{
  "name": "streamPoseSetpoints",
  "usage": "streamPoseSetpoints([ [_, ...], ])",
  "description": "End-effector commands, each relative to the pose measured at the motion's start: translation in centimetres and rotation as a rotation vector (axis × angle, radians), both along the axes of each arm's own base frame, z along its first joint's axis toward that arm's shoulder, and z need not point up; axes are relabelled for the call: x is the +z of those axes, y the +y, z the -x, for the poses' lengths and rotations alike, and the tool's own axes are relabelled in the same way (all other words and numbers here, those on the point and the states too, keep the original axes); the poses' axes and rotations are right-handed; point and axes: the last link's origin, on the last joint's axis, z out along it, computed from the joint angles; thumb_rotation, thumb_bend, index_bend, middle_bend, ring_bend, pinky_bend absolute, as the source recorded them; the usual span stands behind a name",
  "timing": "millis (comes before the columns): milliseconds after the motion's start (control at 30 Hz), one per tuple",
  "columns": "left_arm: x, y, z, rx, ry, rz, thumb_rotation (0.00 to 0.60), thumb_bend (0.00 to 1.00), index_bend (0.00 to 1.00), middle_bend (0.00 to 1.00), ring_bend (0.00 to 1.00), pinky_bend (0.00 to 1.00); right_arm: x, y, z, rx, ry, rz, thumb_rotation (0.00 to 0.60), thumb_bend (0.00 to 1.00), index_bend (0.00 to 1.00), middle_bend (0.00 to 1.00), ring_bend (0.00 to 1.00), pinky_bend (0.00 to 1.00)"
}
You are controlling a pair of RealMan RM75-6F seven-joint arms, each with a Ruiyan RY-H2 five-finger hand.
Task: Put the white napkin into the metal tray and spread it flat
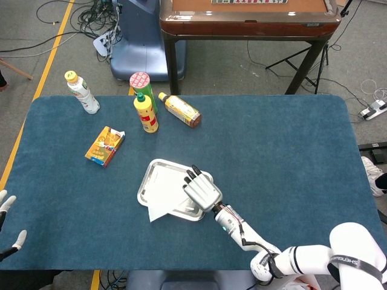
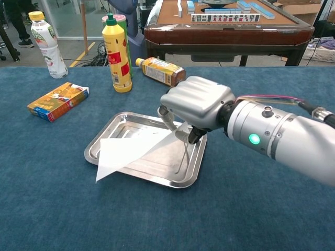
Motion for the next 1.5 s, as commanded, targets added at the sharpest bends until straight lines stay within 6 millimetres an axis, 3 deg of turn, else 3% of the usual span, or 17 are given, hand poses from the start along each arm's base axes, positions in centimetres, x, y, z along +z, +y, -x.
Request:
streamPoseSetpoints([
  [33,0.0,0.0,0.0,-0.001,0.001,0.0,0.6,0.29,0.11,0.03,0.01,0.0,-0.4,0.0,0.0,-0.007,-0.004,-0.008,0.6,0.51,0.67,0.39,0.19,0.18],
  [400,0.0,-0.1,0.1,0.006,0.0,0.002,0.6,0.29,0.11,0.03,0.01,0.0,-1.1,0.4,0.1,-0.022,-0.008,-0.034,0.6,0.33,0.66,0.36,0.19,0.18],
  [633,0.0,-0.1,0.1,0.003,0.001,0.0,0.6,0.29,0.11,0.03,0.01,0.0,-1.4,0.7,-0.1,-0.024,-0.016,-0.054,0.6,0.24,0.52,0.32,0.18,0.18],
  [867,0.0,-0.2,0.1,0.007,-0.001,0.0,0.6,0.29,0.11,0.03,0.01,0.0,-1.5,0.9,-0.2,-0.038,-0.019,-0.076,0.6,0.02,0.44,0.29,0.15,0.18],
  [1133,0.1,-0.3,0.2,0.007,-0.001,0.0,0.6,0.29,0.11,0.03,0.01,0.0,0.1,1.0,-0.9,-0.033,-0.048,-0.095,0.6,0.0,0.36,0.26,0.12,0.18],
  [1233,0.2,-0.3,0.1,0.004,0.002,-0.001,0.6,0.29,0.11,0.03,0.01,0.0,0.9,1.2,-1.5,-0.024,-0.064,-0.119,0.6,0.04,0.36,0.26,0.12,0.18],
  [1300,0.2,-0.3,0.0,0.004,0.004,-0.002,0.6,0.29,0.11,0.03,0.01,0.0,1.3,1.3,-1.8,-0.015,-0.071,-0.136,0.6,0.15,0.36,0.26,0.12,0.18],
  [1400,0.2,-0.3,-0.1,0.002,0.006,-0.002,0.6,0.29,0.11,0.03,0.01,0.0,1.6,1.8,-2.7,0.006,-0.09,-0.177,0.6,0.44,0.36,0.32,0.2,0.19],
  [1433,0.3,-0.4,-0.1,0.002,0.007,-0.003,0.6,0.29,0.11,0.03,0.01,0.0,1.7,1.8,-2.9,0.019,-0.092,-0.183,0.6,0.54,0.36,0.36,0.28,0.23],
  [1500,0.3,-0.4,-0.1,0.004,0.008,-0.006,0.6,0.29,0.11,0.03,0.01,0.0,1.7,2.0,-3.4,0.052,-0.086,-0.196,0.6,0.71,0.36,0.48,0.45,0.42],
])
